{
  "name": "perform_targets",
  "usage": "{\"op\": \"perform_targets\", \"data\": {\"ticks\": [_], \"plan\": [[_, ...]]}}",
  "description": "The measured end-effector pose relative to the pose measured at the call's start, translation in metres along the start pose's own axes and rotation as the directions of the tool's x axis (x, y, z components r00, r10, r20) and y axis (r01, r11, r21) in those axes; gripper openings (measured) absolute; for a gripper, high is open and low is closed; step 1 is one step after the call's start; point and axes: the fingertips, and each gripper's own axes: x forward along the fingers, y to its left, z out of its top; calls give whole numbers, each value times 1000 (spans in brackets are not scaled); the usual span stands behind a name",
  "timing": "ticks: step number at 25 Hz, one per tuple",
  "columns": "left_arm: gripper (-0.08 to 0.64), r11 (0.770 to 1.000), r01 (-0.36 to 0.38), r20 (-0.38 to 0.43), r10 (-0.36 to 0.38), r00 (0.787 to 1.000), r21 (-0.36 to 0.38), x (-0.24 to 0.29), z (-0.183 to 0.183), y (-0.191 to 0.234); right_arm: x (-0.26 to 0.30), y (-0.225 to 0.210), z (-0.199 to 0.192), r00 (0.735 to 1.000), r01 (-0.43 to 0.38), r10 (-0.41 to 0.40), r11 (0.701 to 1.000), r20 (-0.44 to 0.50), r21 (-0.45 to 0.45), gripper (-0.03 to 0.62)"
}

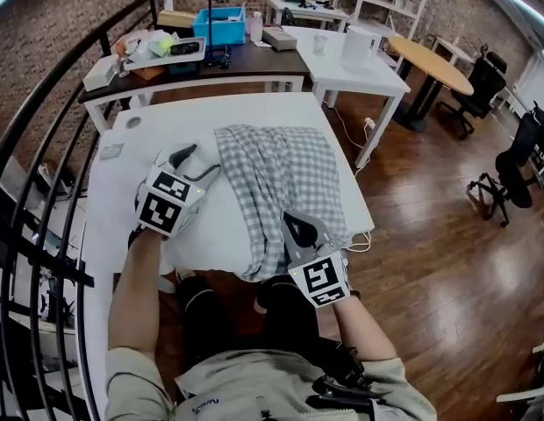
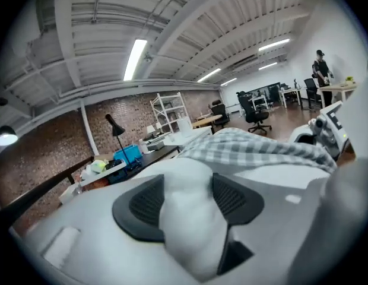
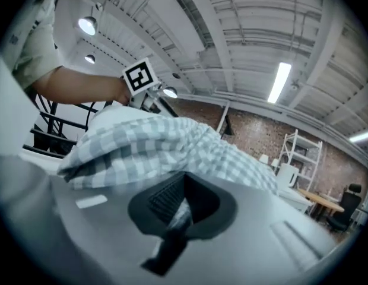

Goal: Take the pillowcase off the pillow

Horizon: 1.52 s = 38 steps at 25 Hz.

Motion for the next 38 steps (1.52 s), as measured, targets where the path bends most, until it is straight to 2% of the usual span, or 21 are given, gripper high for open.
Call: {"op": "perform_targets", "data": {"ticks": [1,3,5,8,10,13,15,17,20,21,23,26,29,32,34,38], "plan": [[242,1000,-1,2,1,1000,-16,3,-8,-4,-3,-2,3,1000,-21,21,1000,4,17,3],[155,1000,-10,23,11,1000,-16,2,-16,-17,-11,-16,19,998,-52,50,996,35,75,3],[84,999,-37,66,36,997,19,-5,-17,-27,-20,-42,47,993,-38,21,989,114,144,3],[44,995,-86,141,78,987,48,-16,-17,-37,-17,-82,93,975,-6,-41,978,220,208,5],[35,993,-111,174,102,979,40,-19,-22,-40,5,-97,120,977,-7,-32,983,212,181,74],[28,991,-133,204,123,971,35,-23,-27,-47,58,-103,134,992,-45,23,983,125,176,160],[25,989,-141,235,129,963,36,-28,-30,-52,93,-100,129,996,-86,78,974,44,210,187],[23,987,-154,275,136,952,46,-35,-28,-56,124,-95,114,989,-108,125,972,-74,208,215],[14,983,-177,310,154,938,46,-40,-30,-57,152,-81,83,947,-140,172,981,-270,134,202],[14,982,-182,319,159,934,43,-41,-31,-56,156,-77,75,936,-141,163,986,-313,94,131],[12,980,-193,341,166,925,46,-46,-29,-54,156,-77,72,937,-108,105,994,-332,11,38],[12,973,-221,401,176,899,68,-66,-5,-47,146,-101,87,956,8,-29,997,-291,-71,23],[12,970,-238,457,194,868,40,-88,14,-39,136,-141,89,950,117,-147,985,-275,-123,21],[11,972,-235,503,208,839,-9,-109,28,-35,127,-178,82,929,205,-248,963,-276,-174,21],[11,975,-213,530,216,820,-68,-119,37,-31,121,-200,75,911,259,-304,948,-279,-187,21],[11,974,-177,533,225,816,-140,-125,38,-18,107,-250,53,857,379,-408,913,-316,-152,21]]}}
